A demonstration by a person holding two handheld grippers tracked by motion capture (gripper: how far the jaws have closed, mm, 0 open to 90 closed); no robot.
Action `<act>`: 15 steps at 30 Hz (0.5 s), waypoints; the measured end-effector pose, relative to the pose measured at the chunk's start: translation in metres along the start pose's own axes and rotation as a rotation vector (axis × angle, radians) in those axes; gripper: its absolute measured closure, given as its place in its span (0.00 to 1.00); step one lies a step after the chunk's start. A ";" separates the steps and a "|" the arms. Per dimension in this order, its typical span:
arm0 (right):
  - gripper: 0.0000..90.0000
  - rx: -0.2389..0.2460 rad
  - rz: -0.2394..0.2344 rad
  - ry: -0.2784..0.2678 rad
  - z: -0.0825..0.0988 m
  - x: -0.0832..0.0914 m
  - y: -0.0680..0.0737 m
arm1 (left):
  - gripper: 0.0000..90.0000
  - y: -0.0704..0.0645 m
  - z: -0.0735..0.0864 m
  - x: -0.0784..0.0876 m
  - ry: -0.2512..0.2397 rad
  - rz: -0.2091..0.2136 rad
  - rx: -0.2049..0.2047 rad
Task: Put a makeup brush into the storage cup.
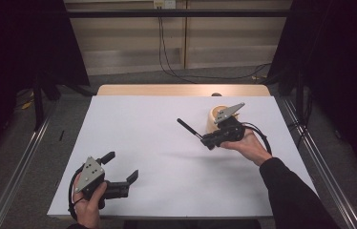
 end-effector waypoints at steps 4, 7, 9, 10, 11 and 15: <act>0.87 -0.006 0.009 -0.050 0.001 0.004 0.002 | 0.01 -0.001 0.000 0.000 -0.001 0.004 0.001; 0.87 -0.016 0.008 -0.095 0.002 0.008 0.003 | 0.01 -0.001 0.000 0.000 0.000 -0.001 0.001; 0.87 -0.027 0.008 -0.130 0.002 0.011 0.003 | 0.01 -0.001 0.000 0.000 -0.002 0.004 0.002; 0.87 -0.032 0.000 -0.144 0.002 0.012 0.004 | 0.01 -0.001 0.000 -0.001 -0.003 0.005 0.002; 0.87 -0.028 0.004 -0.154 0.003 0.013 0.004 | 0.01 -0.001 0.000 -0.001 -0.003 0.005 0.002; 0.87 -0.034 -0.003 -0.204 0.002 0.016 0.007 | 0.01 -0.001 0.000 -0.001 -0.003 0.005 0.002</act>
Point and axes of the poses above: each handheld gripper's, and its own axes: x roughly backward along the jaws, z roughly out of its underside, y roughly to its left, the point moved 5 cm from there along -x, roughly forward along the jaws, and after that the axes turned 2 degrees about z, right-handed, at the moved point
